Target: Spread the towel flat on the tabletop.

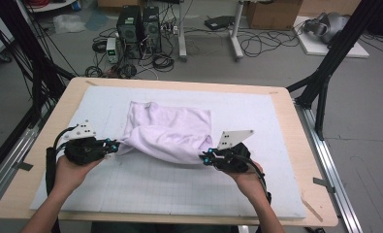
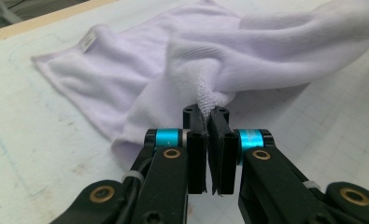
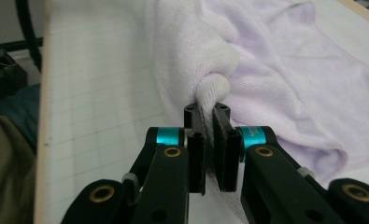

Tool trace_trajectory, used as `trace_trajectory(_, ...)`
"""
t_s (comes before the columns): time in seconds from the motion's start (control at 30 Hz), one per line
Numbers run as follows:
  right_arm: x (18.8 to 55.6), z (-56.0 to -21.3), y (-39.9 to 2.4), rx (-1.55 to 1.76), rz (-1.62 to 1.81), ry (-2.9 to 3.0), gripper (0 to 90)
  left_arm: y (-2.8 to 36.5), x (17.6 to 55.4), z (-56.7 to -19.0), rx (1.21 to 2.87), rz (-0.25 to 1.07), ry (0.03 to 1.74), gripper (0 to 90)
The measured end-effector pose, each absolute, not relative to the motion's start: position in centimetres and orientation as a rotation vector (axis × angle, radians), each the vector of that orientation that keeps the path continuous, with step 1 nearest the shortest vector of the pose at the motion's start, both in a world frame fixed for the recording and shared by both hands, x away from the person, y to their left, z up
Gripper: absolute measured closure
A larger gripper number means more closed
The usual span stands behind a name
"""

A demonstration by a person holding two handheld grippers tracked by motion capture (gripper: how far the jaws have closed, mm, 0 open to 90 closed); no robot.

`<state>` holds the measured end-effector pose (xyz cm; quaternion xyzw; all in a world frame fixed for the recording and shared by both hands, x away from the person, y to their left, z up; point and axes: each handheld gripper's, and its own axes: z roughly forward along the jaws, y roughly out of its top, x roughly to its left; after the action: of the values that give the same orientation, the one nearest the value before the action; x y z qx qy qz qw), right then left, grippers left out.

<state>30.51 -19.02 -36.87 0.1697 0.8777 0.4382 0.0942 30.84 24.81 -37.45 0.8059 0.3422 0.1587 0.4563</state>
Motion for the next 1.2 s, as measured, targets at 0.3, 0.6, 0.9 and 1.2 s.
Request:
trace_trajectory(0.3, 35.5, -39.6, -20.3, 0.742, 1.222, 2.603, 85.6, 24.0, 35.0, -39.1, 2.000, 0.389, 0.943, 86.0)
trace_trajectory(0.6, 35.3, -39.6, -20.0, 0.728, 1.188, 2.601, 78.6, 24.2, 34.2, -38.9, 2.011, 0.349, 0.913, 74.3)
trace_trajectory(0.9, 31.4, -38.2, -20.3, 0.600, 1.203, 2.568, 66.2, 24.7, 30.0, -38.7, 2.003, 0.340, 0.840, 65.7)
trace_trajectory(1.2, 30.2, -40.3, -19.6, 0.549, 1.187, 2.625, 56.1, 20.6, 30.6, -41.2, 2.079, 0.255, 0.757, 63.3)
